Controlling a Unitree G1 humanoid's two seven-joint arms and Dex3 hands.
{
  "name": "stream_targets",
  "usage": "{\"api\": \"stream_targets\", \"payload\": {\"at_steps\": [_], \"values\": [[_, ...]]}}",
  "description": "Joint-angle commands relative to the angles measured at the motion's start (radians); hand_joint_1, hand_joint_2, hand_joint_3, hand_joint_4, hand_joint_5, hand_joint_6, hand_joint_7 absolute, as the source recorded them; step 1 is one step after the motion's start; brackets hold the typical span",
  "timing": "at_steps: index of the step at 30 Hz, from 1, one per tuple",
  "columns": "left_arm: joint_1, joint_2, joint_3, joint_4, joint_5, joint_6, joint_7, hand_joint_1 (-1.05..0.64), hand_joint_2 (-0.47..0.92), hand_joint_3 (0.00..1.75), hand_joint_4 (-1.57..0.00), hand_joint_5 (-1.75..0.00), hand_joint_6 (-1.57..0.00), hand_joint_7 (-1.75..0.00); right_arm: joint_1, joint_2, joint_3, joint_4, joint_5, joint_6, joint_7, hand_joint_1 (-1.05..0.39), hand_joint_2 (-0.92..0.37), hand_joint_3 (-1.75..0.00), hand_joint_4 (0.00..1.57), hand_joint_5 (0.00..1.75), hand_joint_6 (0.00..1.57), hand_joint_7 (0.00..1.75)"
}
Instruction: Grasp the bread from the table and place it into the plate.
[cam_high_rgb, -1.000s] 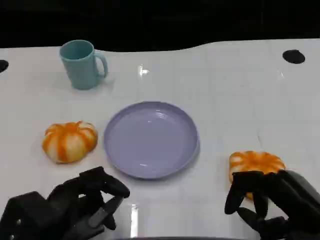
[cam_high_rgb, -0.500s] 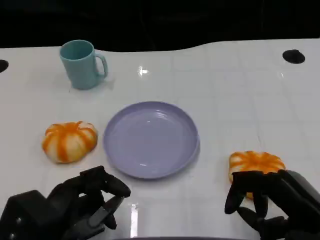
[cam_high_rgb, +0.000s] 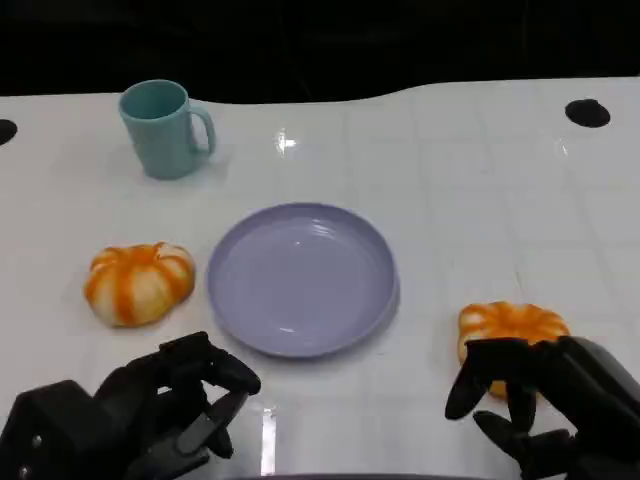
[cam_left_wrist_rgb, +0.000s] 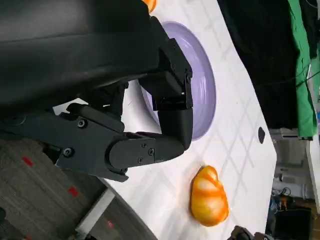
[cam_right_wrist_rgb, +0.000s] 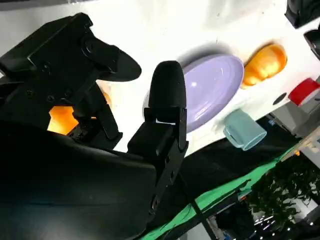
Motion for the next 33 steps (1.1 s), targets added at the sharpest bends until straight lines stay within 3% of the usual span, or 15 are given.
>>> {"api": "stream_targets", "payload": {"at_steps": [1,7,13,17,25,28,33], "values": [[-0.001,0.012,0.013,0.000,-0.001,0.002,0.000,-0.42,0.92,0.46,-0.62,-1.75,-0.62,-1.28,0.009,0.001,-0.015,-0.057,-0.013,0.064,0.001,-0.09,-0.46,-0.85,0.68,1.32,0.76,0.79],[-0.002,0.013,0.011,0.001,0.003,0.005,0.002,-0.43,0.92,0.46,-0.62,-1.75,-0.62,-1.28,0.006,-0.019,-0.014,-0.103,-0.108,0.096,-0.020,-0.17,-0.56,-0.55,0.62,1.02,0.71,0.57],[-0.001,0.014,0.011,0.006,0.002,-0.003,0.000,-0.43,0.92,0.46,-0.61,-1.75,-0.61,-1.28,0.017,-0.041,-0.021,-0.179,-0.229,0.151,-0.005,-0.24,-0.76,-0.12,0.47,0.67,0.65,0.22],[-0.001,0.014,0.009,0.005,0.007,0.000,0.003,-0.43,0.92,0.46,-0.61,-1.75,-0.62,-1.28,0.014,-0.056,-0.029,-0.218,-0.276,0.188,0.014,-0.26,-0.78,-0.02,0.34,0.50,0.58,0.10],[-0.007,0.009,0.005,0.012,0.008,0.000,0.005,-0.44,0.92,0.45,-0.62,-1.75,-0.63,-1.27,0.002,-0.095,-0.035,-0.275,-0.392,0.228,0.059,-0.41,-0.76,0.00,0.18,0.44,0.45,0.01],[-0.010,0.010,0.002,0.016,0.013,-0.003,0.006,-0.44,0.92,0.46,-0.62,-1.75,-0.62,-1.27,-0.003,-0.108,-0.032,-0.291,-0.428,0.243,0.090,-0.46,-0.75,0.00,0.03,0.58,0.38,0.00],[-0.014,0.004,0.005,0.019,0.005,0.001,0.007,-0.44,0.92,0.46,-0.62,-1.75,-0.62,-1.27,-0.019,-0.111,-0.022,-0.286,-0.464,0.258,0.125,-0.50,-0.75,0.00,0.00,0.65,0.33,0.00]]}}
